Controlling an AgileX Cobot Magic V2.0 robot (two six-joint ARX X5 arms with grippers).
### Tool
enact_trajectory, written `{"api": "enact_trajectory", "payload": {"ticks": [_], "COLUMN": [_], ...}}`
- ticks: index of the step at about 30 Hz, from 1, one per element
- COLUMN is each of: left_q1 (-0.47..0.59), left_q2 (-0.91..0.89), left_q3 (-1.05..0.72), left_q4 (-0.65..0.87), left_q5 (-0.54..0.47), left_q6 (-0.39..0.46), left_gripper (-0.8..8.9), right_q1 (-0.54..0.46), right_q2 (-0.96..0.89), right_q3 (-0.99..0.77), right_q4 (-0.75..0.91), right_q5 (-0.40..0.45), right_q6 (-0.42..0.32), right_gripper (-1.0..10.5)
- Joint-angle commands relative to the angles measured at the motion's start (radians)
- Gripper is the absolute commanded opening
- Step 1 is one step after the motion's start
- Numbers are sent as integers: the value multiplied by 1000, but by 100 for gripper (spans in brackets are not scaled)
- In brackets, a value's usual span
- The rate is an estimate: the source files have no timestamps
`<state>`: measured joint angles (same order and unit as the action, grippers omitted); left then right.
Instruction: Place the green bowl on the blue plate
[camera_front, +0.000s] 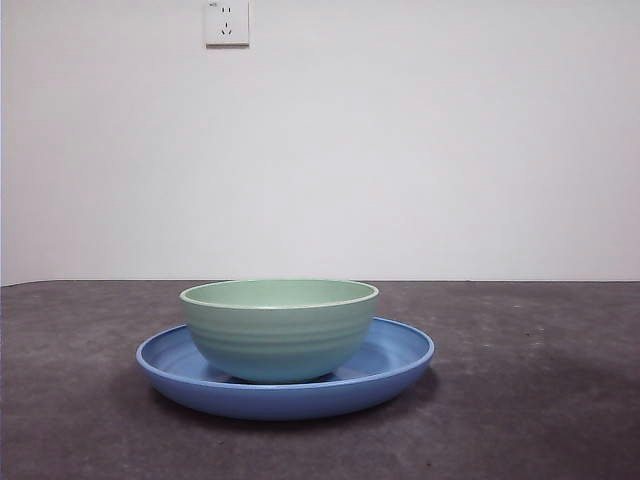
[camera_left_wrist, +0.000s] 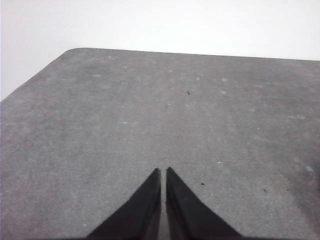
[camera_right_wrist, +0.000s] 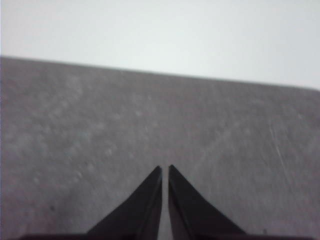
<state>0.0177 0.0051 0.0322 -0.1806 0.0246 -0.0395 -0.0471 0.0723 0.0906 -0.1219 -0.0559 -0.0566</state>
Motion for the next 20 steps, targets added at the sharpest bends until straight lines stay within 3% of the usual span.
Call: {"api": "enact_trajectory", "payload": {"ticks": [1,20], "left_q1": [3,3], "left_q2": [-2,-2], "left_q3": [-21,-21], "left_q4": [-7,-7], "left_q5": [-3,-3], "left_q6": [-2,-2], "left_gripper": [19,19], "right_q1": [0,0], "right_q2": [-26,-69], "right_q3": [-39,-79], "right_q4": [17,-60], "right_q5": [5,56], "right_q6": [-8,-6], "right_gripper": [19,19]}}
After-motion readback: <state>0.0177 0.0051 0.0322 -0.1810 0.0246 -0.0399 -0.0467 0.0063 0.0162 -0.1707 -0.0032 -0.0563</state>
